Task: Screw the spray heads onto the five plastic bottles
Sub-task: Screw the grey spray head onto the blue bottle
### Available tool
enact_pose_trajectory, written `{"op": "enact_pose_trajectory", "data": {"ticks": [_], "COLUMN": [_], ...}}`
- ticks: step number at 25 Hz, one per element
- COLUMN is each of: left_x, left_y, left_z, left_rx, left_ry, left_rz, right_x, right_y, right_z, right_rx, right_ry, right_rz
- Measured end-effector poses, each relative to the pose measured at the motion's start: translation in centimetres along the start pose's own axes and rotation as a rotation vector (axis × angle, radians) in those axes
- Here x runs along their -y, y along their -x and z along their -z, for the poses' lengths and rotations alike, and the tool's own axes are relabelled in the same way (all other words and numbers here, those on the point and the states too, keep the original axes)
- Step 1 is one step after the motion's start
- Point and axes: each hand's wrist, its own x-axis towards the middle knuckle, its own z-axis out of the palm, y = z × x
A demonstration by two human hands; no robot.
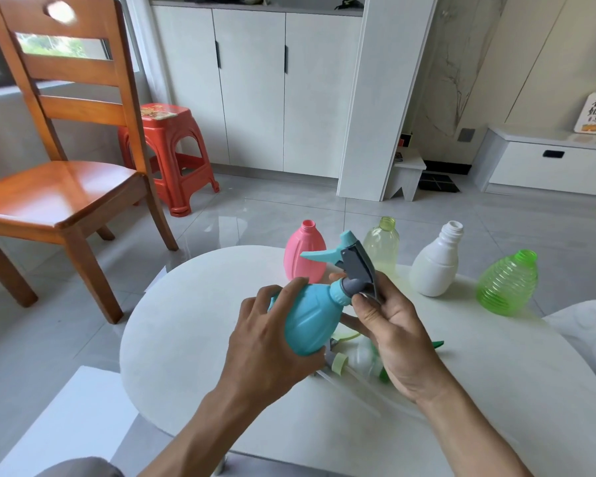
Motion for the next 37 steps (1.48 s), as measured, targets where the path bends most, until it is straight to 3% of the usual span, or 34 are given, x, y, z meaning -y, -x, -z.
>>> {"op": "enact_pose_trajectory", "data": {"ticks": [10,29,31,34,37], "left_x": [-0.6,-0.7,-0.8,-0.5,0.4], "left_y": [0.3,0.1,0.1,-0.1,-0.5], "left_z": [0.1,-0.5,-0.5,-0.4,0.2], "left_rx": [0.015,0.011,0.041,0.08,0.117], "left_ry": [0.126,0.07,0.11,0.128,0.09], "left_rz": [0.037,0.063,0.09,0.118,0.111], "right_x": [-0.1,0.2,0.4,0.6,2.1], "right_y": [-0.3,-0.3,-0.4,-0.2,-0.1], "right_z": [0.3,-1.0,-1.2,-1.1,0.8], "right_rx": [0.022,-0.149,-0.266,-0.452,-0.374], "right_ry": [-0.091,-0.014,0.174,0.798,1.094], "right_rz": [-0.059,-0.08,-0.07,-0.061,0.148]}}
